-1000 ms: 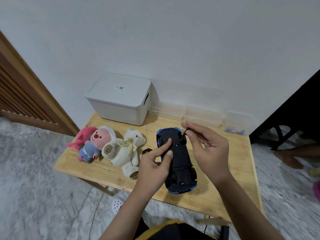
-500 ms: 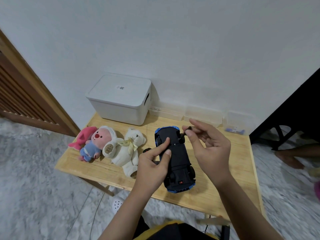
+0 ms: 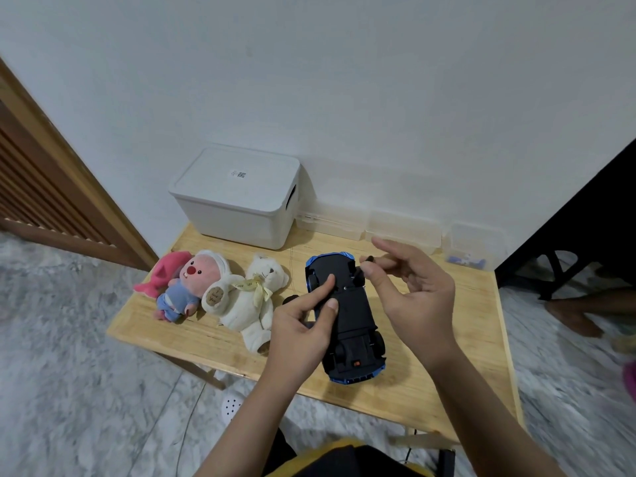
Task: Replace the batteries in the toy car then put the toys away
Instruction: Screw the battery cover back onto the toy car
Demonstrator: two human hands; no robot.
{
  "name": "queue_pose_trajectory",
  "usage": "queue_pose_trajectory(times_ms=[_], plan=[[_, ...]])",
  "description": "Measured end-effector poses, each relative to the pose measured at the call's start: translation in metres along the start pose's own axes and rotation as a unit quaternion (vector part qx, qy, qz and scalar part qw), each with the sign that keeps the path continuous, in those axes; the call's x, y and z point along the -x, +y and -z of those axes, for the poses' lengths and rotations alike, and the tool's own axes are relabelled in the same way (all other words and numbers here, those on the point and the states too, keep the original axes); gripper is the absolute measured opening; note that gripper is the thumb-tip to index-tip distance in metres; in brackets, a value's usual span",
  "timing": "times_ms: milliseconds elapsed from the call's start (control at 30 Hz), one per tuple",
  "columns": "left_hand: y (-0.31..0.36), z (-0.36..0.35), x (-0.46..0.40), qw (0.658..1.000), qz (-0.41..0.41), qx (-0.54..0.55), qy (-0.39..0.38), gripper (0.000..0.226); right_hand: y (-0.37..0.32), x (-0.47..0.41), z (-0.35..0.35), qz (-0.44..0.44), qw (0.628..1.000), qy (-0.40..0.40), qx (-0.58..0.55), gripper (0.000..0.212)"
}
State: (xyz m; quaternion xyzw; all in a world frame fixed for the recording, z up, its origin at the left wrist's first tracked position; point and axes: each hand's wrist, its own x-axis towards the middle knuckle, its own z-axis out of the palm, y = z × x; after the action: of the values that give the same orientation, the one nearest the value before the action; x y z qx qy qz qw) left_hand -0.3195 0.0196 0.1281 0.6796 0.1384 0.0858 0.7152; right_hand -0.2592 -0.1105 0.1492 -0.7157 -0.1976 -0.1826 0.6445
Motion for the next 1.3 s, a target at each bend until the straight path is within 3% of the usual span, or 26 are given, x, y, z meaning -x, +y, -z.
queue_pose_trajectory(times_ms=[167,433,567,733,867,933,1033,1167,1300], plan=[[-0.001,-0.001,-0.001,1.000,0.006,0.006,-0.005,0.033,0.001,-0.001,0.001,0.029,0.999,-0.020,0.034,0.021],[-0.005,0.004,-0.003,1.000,0.004,0.006,0.002,0.033,-0.001,0.000,0.001,-0.022,1.000,-0.008,0.014,0.030],[-0.007,0.004,-0.004,1.000,0.001,0.005,0.004,0.032,-0.003,-0.005,0.007,0.002,0.996,-0.022,0.090,0.018],[-0.012,0.007,-0.008,1.000,-0.009,0.012,0.014,0.033,-0.004,-0.010,0.031,-0.130,0.951,-0.151,0.237,0.012],[-0.018,0.006,-0.011,1.000,-0.004,0.016,-0.001,0.035,0.005,-0.001,0.035,-0.143,0.915,-0.212,0.313,0.010],[-0.023,0.005,-0.013,0.999,0.015,0.027,-0.014,0.037,0.012,0.007,0.033,-0.148,0.937,-0.167,0.270,0.008],[-0.030,0.003,-0.015,0.997,0.055,0.044,-0.037,0.040,0.021,0.022,0.023,-0.199,0.968,-0.096,0.117,0.007],[-0.039,-0.002,-0.016,0.994,0.085,0.041,-0.062,0.040,0.035,0.049,0.010,-0.207,0.970,-0.124,0.026,0.007],[-0.046,-0.004,-0.014,0.992,0.083,0.033,-0.094,0.052,0.045,0.062,0.004,-0.204,0.974,-0.098,0.010,0.005]])
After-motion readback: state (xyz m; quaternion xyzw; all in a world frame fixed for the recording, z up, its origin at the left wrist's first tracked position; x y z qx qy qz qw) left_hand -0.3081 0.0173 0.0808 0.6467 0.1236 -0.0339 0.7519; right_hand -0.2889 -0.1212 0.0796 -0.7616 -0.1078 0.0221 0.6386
